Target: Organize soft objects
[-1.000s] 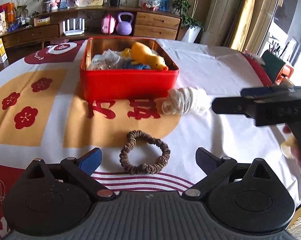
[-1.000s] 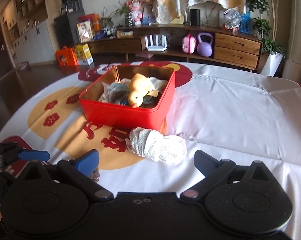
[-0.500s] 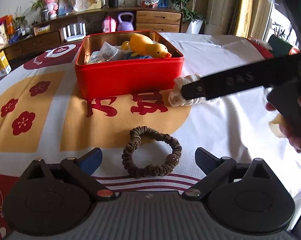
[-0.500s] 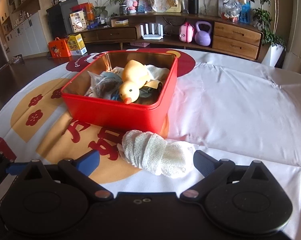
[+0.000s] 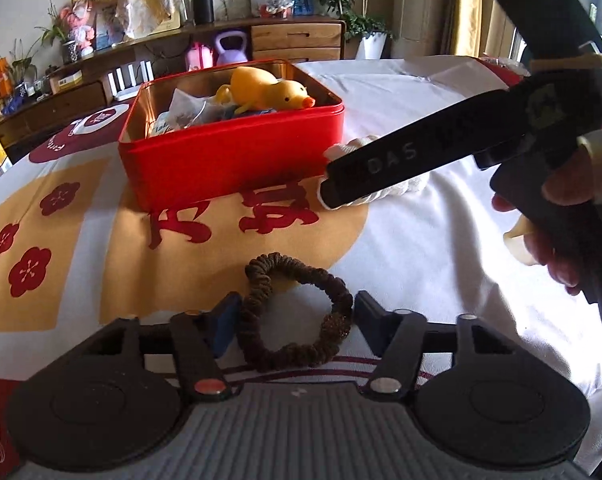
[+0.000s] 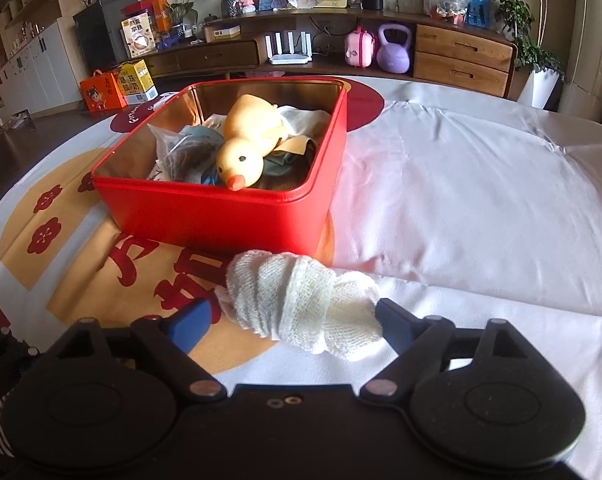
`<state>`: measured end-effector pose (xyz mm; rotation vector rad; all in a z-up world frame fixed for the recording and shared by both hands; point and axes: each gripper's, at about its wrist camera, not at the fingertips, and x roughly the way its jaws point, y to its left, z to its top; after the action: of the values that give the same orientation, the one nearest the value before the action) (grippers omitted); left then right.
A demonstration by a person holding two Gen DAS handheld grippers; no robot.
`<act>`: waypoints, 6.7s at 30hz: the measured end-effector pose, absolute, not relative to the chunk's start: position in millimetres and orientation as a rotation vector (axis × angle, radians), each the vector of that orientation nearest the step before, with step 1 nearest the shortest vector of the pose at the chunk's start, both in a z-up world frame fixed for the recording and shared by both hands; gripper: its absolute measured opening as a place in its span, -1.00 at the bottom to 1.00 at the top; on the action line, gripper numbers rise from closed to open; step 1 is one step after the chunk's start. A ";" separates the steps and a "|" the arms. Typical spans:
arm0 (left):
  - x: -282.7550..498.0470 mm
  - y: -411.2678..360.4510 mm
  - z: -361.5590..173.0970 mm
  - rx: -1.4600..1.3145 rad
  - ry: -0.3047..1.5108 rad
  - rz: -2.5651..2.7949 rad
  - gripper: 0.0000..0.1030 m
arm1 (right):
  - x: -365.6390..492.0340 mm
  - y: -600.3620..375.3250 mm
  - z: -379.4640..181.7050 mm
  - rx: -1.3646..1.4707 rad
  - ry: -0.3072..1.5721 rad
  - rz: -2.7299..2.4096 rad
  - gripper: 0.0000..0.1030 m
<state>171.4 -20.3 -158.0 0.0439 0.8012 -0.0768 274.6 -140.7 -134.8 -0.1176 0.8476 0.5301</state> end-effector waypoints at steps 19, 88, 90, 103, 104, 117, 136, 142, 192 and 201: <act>172.5 4.1 -151.4 -0.037 0.790 -0.035 -0.66 | 238.5 -153.1 -114.5 -0.064 0.810 0.573 -0.37; 345.9 87.8 -49.6 -0.164 0.701 -0.038 -0.66 | 334.2 -99.5 -42.1 -0.146 0.699 0.551 -0.30; 353.1 89.5 -56.7 -0.165 0.712 -0.037 -0.66 | 344.0 -95.3 -46.6 -0.149 0.709 0.548 -0.30; 381.6 92.6 -95.6 -0.166 0.773 -0.048 -0.66 | 375.0 -73.8 -81.9 -0.187 0.774 0.555 -0.30; 382.8 92.3 -97.6 -0.168 0.775 -0.051 -0.66 | 375.4 -72.5 -83.1 -0.195 0.775 0.556 -0.30; 387.9 95.0 -112.9 -0.181 0.802 -0.034 -0.65 | 380.7 -68.7 -86.1 -0.204 0.784 0.540 0.03; 349.3 97.7 -84.1 -0.188 0.743 -0.035 0.18 | 338.3 -89.9 -54.8 -0.164 0.740 0.581 0.38; 327.4 91.1 -65.4 -0.174 0.712 -0.042 0.19 | 316.7 -98.5 -38.8 -0.132 0.718 0.595 0.43; 141.3 45.1 -4.1 -0.121 0.555 -0.048 1.00 | 185.8 -180.3 -5.4 0.079 0.560 0.626 0.99; 133.7 43.8 -0.8 -0.120 0.543 -0.037 1.00 | 181.0 -181.7 -5.4 0.080 0.561 0.625 0.99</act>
<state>133.7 43.8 -0.8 -0.1199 0.5435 -0.0375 181.0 -181.7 -5.4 0.0800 0.5605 0.6247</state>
